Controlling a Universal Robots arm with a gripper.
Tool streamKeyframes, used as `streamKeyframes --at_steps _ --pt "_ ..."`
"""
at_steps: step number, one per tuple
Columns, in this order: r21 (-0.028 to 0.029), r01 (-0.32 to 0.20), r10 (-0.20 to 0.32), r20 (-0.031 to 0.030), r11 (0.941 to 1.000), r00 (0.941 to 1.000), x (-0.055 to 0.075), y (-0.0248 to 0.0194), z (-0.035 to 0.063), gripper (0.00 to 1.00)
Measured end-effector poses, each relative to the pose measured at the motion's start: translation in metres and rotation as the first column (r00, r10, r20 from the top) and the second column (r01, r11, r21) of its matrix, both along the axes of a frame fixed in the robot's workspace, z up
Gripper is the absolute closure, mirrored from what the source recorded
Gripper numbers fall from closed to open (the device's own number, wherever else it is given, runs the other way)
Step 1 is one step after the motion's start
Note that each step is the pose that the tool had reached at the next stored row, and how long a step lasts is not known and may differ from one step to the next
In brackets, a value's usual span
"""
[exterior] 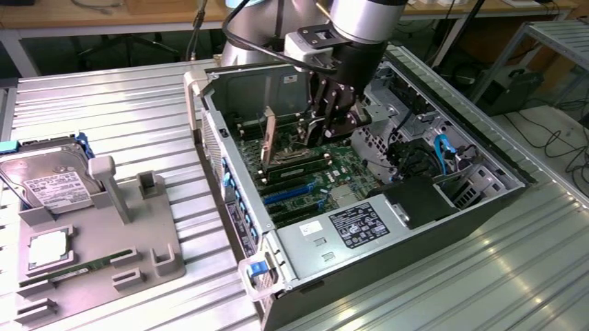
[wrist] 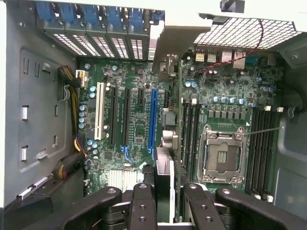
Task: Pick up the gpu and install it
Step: 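Insert the gpu into the slot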
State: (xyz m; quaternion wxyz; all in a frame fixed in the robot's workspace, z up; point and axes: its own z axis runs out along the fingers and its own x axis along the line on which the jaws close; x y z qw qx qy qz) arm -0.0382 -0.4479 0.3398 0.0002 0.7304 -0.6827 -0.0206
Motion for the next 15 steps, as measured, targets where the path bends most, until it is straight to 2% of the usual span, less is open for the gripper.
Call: streamKeyframes --at_steps 5,7,10,13,14,15 --pt "0.0 0.0 0.0 -0.004 1.0 1.0 0.0 -0.0004 -0.0088 0.73" --pt "0.0001 0.003 -0.003 -0.0122 1.0 0.9999 0.002 -0.0004 -0.0109 0.73" --pt "0.0003 0.008 -0.008 -0.0163 1.0 0.9998 0.002 -0.0008 -0.0141 0.73" --pt "0.0003 0.034 -0.034 -0.0163 0.9994 0.9993 0.002 -0.0006 -0.0174 0.73" --pt "0.0027 0.036 -0.036 -0.0164 0.9993 0.9992 0.002 -0.0006 -0.0181 0.73" --pt "0.0029 0.037 -0.037 -0.0163 0.9993 0.9992 0.002 -0.0005 -0.0182 0.73"
